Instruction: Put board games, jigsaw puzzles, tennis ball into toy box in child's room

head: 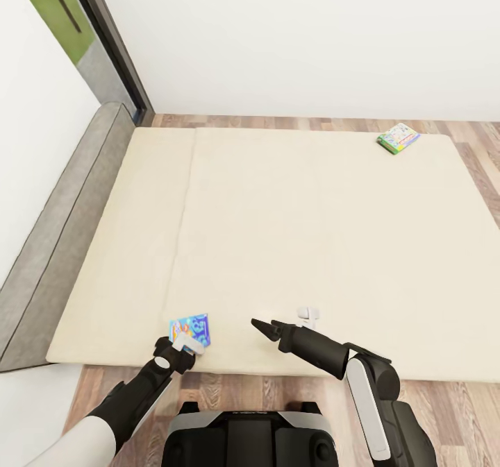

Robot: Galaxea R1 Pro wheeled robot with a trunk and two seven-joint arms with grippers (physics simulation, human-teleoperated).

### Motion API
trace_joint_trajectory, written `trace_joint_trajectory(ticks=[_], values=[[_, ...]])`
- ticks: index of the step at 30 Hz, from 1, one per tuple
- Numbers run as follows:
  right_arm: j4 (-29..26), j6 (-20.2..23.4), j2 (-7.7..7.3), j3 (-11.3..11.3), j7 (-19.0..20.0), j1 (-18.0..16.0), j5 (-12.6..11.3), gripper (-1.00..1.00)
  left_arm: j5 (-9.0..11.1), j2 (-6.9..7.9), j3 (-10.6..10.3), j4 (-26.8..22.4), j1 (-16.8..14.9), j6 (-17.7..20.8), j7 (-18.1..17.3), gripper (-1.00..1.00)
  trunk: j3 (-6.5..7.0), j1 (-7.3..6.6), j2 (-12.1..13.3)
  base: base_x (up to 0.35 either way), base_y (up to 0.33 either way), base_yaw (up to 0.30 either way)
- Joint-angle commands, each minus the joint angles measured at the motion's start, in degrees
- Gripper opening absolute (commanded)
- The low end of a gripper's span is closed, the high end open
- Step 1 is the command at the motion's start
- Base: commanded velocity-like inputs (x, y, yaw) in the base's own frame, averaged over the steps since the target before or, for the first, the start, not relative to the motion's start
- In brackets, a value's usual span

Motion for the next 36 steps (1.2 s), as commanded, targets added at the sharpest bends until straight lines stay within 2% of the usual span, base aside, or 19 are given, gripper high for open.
trace_joint_trajectory(ticks=[1, 22, 36], values=[[0.00, 0.33, 0.06, -0.14, 0.25, -0.03, 0.02, 1.00, -0.37, 0.08, -0.37, -0.13, -0.02, 0.39, 0.27, 1.00, -0.05, 0.02, -0.06, 0.000, -0.061, 0.000], [-0.01, 0.33, 0.04, -0.28, 0.25, -0.03, 0.02, 1.00, -0.46, -0.37, -0.35, -0.13, -0.02, 0.39, 0.27, 1.00, -0.05, 0.02, -0.06, 0.000, -0.127, 0.000], [0.02, 0.33, 0.08, -0.31, 0.25, -0.03, 0.02, 1.00, -0.43, -0.25, 0.18, -0.13, -0.02, 0.44, 0.00, 1.00, -0.05, 0.02, -0.06, 0.000, -0.017, 0.000]])
